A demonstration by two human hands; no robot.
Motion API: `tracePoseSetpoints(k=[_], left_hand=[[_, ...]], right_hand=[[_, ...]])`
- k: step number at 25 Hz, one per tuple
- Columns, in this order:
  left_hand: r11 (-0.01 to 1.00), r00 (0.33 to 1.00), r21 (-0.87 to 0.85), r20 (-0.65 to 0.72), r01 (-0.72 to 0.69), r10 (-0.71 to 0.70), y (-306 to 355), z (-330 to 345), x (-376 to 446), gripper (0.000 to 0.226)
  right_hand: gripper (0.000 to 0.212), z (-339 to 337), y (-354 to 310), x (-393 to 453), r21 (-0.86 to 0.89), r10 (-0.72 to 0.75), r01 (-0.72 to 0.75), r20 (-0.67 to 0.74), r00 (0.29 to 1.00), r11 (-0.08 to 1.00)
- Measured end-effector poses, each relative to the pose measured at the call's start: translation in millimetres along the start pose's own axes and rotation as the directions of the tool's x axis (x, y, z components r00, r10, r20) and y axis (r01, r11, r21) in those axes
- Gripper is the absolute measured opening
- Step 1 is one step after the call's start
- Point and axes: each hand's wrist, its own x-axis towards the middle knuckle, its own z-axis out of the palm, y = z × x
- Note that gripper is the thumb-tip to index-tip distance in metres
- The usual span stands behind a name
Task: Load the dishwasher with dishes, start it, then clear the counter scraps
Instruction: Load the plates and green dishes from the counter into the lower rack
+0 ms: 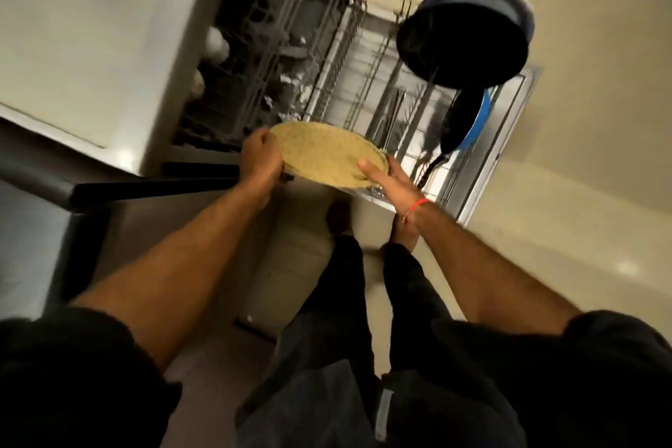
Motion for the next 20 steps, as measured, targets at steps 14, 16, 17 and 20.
tracePoseSetpoints(k=[14, 16, 17, 20], left_hand=[[0.972, 0.972, 0.022, -0.015, 0.233, -0.233, -55, 113, 217, 0.031], [0.967, 0.969, 0.061, 0.016, 0.247, -0.248, -56, 116, 228, 0.032], [0.963, 0.966, 0.079, 0.026, 0.256, -0.259, -54, 118, 230, 0.028], [0.962, 0.967, 0.108, 0.031, 0.249, -0.253, -48, 122, 225, 0.023]], right_hand=[[0.077, 3, 67, 200, -0.163, 0.038, -0.036, 0.011, 0.999, 0.986], [0.071, 10, 70, 214, -0.153, 0.028, -0.034, -0.037, 0.999, 0.988], [0.067, 12, 71, 219, -0.148, 0.017, -0.026, -0.060, 0.998, 0.989], [0.054, 16, 70, 223, -0.109, 0.007, -0.020, -0.123, 0.992, 0.994]])
